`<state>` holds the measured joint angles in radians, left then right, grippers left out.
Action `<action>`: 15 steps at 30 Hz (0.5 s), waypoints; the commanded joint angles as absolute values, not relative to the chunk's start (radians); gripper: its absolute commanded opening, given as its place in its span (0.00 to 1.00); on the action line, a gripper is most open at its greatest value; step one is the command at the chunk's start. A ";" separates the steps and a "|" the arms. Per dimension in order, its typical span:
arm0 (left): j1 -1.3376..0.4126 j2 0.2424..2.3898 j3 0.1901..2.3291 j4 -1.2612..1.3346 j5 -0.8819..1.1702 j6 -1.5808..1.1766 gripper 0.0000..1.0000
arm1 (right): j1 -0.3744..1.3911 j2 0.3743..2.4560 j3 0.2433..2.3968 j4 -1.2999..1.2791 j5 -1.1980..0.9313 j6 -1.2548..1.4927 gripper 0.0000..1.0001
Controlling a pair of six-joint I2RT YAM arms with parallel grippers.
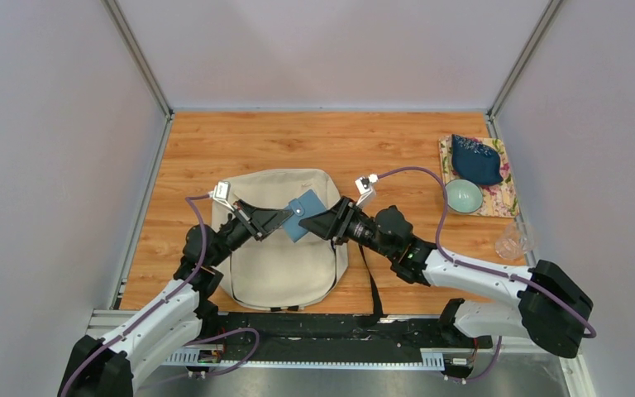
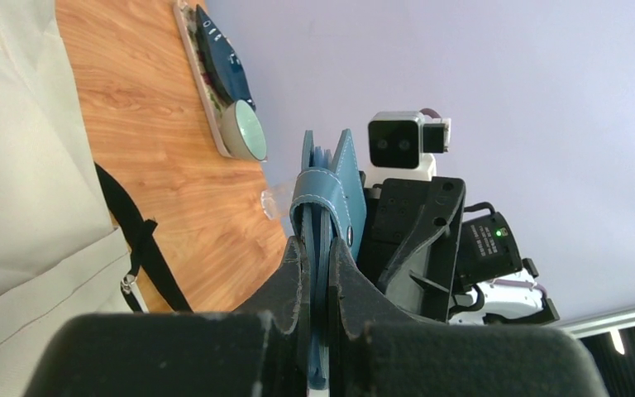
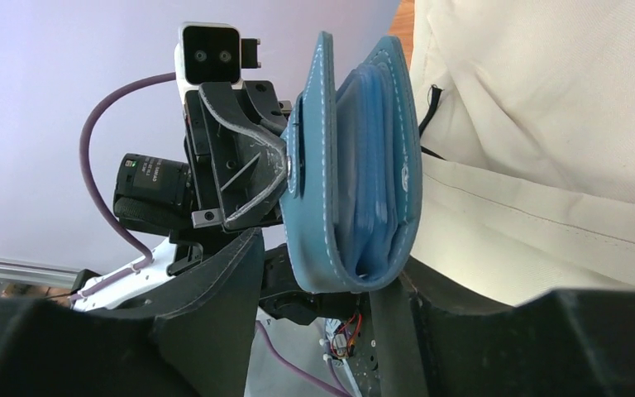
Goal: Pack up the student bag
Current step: Pick up the personal item from the center of the board.
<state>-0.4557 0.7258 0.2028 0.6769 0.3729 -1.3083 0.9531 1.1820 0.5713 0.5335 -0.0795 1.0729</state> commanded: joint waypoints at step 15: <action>-0.459 0.742 0.189 0.819 0.416 -1.364 0.00 | 0.943 1.223 0.611 0.684 -0.071 1.077 0.34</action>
